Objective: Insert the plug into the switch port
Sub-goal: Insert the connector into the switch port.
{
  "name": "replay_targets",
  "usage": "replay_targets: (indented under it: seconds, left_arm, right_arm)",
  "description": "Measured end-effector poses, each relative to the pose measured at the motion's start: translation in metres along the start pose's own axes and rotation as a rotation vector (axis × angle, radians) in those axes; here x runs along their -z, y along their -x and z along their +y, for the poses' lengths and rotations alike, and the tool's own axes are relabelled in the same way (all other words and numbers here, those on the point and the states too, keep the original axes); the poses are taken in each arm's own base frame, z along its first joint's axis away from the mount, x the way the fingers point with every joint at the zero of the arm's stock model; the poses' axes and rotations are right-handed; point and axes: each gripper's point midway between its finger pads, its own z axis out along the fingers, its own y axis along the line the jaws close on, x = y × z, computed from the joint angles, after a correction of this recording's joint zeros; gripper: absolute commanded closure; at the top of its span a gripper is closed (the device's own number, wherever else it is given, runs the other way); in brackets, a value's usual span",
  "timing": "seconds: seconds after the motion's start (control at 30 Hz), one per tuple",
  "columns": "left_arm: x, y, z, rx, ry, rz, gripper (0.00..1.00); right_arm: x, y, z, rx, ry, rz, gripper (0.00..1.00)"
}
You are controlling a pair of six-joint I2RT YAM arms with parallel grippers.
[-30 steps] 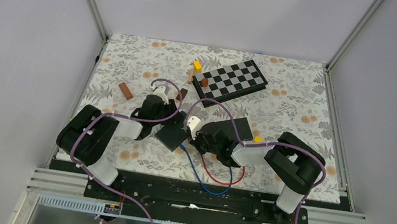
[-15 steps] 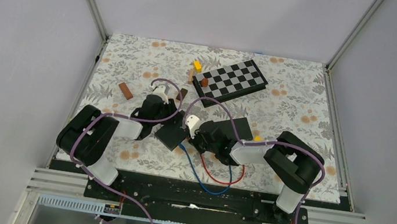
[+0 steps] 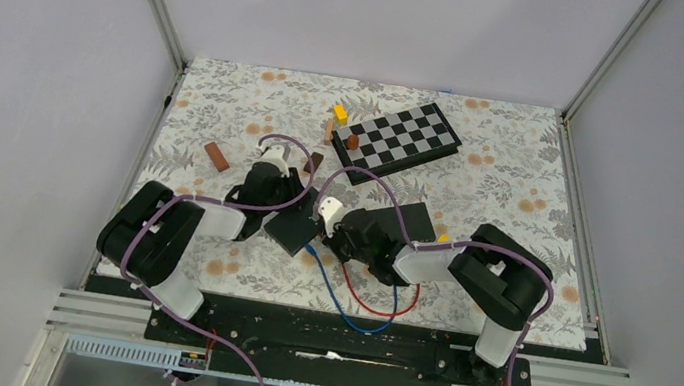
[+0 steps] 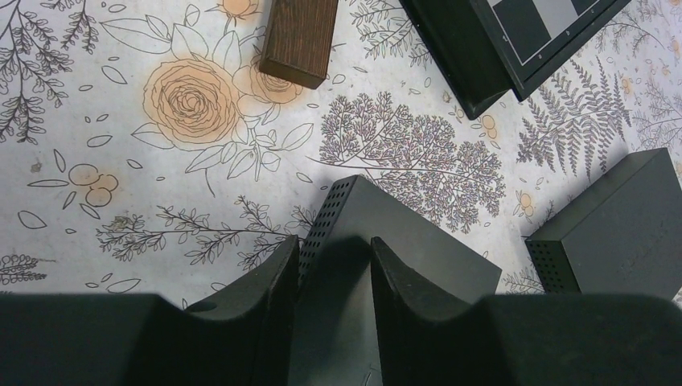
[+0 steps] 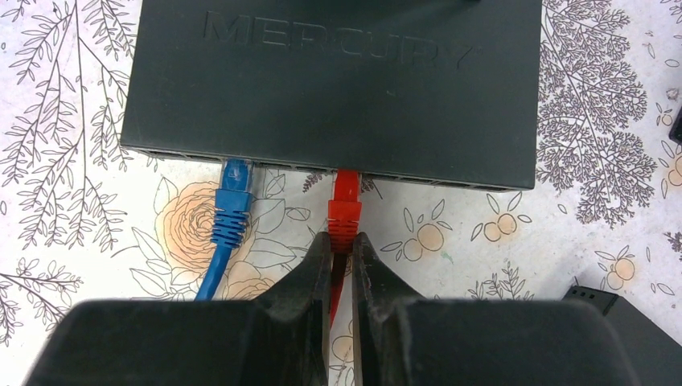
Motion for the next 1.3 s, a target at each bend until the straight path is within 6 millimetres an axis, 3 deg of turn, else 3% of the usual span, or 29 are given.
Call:
replay_targets:
  seconds: [1.3]
  left_arm:
    - [-0.0009,0.0032,0.0004,-0.009,0.012,-0.014,0.63]
  right_arm:
    - [0.0002,0.0052,0.0008,-0.014,0.005,0.016,1.0]
